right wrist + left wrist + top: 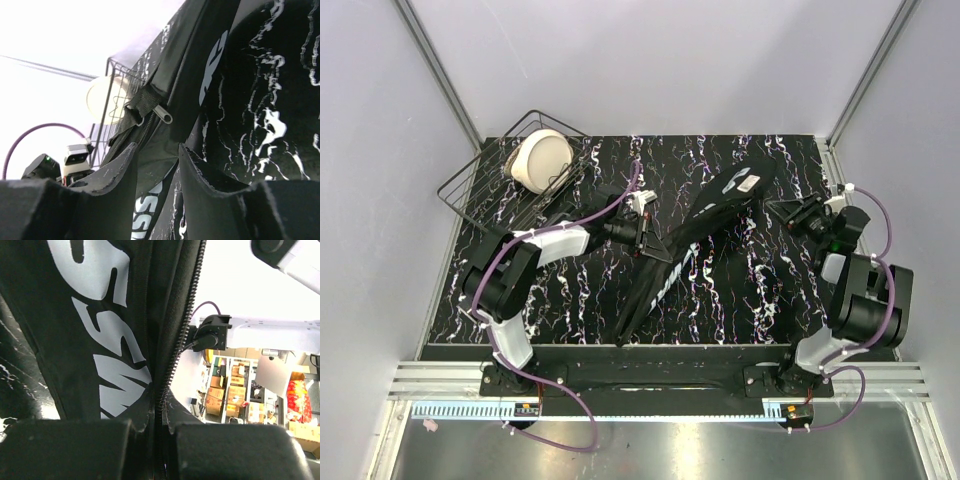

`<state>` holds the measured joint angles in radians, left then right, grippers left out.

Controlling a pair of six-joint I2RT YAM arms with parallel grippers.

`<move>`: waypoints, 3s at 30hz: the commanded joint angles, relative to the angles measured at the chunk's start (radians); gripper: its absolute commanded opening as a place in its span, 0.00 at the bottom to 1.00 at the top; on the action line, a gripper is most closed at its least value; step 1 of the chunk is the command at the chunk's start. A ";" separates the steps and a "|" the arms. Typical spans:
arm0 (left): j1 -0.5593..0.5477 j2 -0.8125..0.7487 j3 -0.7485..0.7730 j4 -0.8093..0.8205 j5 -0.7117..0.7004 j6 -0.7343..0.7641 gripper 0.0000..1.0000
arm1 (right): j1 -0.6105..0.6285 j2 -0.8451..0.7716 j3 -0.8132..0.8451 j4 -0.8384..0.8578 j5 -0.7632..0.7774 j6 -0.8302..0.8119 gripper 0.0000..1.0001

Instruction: Pack up the badminton gear

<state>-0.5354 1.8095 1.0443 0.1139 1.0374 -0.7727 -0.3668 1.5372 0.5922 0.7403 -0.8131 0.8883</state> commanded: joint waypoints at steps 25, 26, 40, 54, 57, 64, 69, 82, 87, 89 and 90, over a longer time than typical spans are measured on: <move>0.005 -0.075 -0.030 0.225 0.095 -0.108 0.00 | 0.005 0.371 0.107 0.659 -0.192 0.270 0.44; 0.006 -0.075 -0.030 0.227 0.095 -0.108 0.00 | 0.006 0.374 0.109 0.657 -0.190 0.267 0.44; 0.002 -0.075 -0.032 0.230 0.095 -0.111 0.00 | 0.046 0.419 0.173 0.622 -0.190 0.251 0.39; -0.001 -0.073 -0.033 0.233 0.095 -0.109 0.00 | 0.051 0.440 0.181 0.646 -0.210 0.265 0.07; -0.001 -0.075 -0.032 0.228 0.093 -0.099 0.00 | 0.051 0.431 0.178 0.648 -0.210 0.267 0.00; -0.047 -0.088 0.109 -0.266 -0.101 0.268 0.16 | 0.071 0.353 0.144 0.571 -0.173 0.279 0.00; -0.098 -0.110 0.137 -0.325 -0.357 0.369 0.50 | 0.103 0.236 0.117 0.360 -0.098 0.242 0.00; -0.255 0.031 0.454 -0.444 -0.760 0.457 0.56 | 0.175 0.038 0.101 0.012 0.063 0.202 0.00; -0.276 0.111 0.540 -0.401 -0.783 0.464 0.59 | 0.201 0.014 0.115 -0.045 0.091 0.227 0.00; -0.291 0.138 0.563 -0.410 -0.806 0.470 0.59 | 0.209 0.005 0.118 -0.068 0.107 0.227 0.00; -0.294 0.161 0.572 -0.407 -0.819 0.472 0.59 | 0.215 0.001 0.118 -0.070 0.109 0.230 0.00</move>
<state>-0.8078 1.9060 1.5486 -0.3119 0.2955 -0.3283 -0.1825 1.5955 0.6788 0.7044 -0.7250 1.1156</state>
